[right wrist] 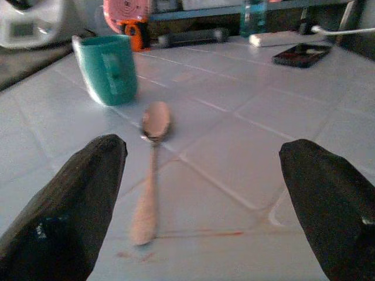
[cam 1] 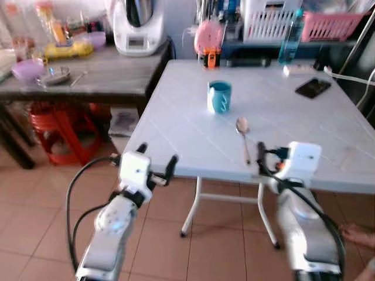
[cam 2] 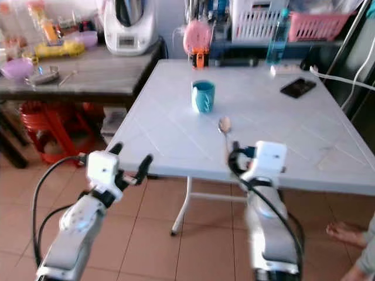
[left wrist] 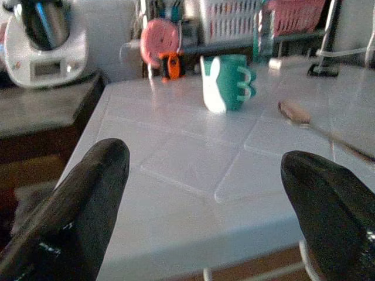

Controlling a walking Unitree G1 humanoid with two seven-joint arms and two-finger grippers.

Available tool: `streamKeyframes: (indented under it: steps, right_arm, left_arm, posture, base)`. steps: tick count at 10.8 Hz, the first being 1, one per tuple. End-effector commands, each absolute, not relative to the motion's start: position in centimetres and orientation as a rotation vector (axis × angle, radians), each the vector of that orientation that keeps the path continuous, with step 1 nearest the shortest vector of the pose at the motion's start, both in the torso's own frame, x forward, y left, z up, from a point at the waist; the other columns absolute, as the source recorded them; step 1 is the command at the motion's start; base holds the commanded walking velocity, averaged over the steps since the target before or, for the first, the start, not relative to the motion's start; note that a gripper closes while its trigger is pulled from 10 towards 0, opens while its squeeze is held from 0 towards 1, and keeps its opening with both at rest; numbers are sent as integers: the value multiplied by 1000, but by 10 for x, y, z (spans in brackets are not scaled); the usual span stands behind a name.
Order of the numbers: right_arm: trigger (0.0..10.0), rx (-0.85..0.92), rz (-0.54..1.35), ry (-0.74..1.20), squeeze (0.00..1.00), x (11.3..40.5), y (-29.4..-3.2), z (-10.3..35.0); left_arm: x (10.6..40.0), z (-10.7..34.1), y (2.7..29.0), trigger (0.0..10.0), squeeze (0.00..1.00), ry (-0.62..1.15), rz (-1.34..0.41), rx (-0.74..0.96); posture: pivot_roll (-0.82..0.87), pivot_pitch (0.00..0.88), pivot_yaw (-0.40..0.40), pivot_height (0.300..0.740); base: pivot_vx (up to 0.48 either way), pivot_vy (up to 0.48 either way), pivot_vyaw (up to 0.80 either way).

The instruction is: Setting the table

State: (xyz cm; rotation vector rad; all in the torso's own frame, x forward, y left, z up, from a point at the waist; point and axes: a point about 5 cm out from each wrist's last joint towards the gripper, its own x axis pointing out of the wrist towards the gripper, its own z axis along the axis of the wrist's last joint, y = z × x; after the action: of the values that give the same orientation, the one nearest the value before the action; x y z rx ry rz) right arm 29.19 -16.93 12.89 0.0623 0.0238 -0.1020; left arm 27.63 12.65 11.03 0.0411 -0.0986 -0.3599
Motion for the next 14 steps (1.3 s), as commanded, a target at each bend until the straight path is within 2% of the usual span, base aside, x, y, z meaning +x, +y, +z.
streamKeyframes:
  steps: [1, 4, 6, 14]
  right_arm:
    - [10000, 50, -99, 12, 0, 292, -169, 133]
    - [10000, 26, -89, 8, 0, 292, -168, 134]
    - [10000, 30, -92, 7, 0, 292, -168, 134]
    - [10000, 37, -87, 10, 0, 292, -167, 133]
  left_arm:
    - [278, 115, 129, 10000, 0, -114, -351, 36]
    - [276, 116, 127, 10000, 0, -127, -397, 41]
    - [275, 116, 126, 10000, 0, -130, -415, 46]
    - [273, 116, 126, 10000, 0, -131, -441, 44]
  posture:
    - [-47, 0, 85, 740]
    - [-47, 0, 83, 740]
    - [-46, 0, 86, 740]
    - [-44, 0, 86, 740]
  base:
    - [0, 0, 0]
    - [0, 0, 152]
    - [298, 0, 0]
    - [447, 0, 0]
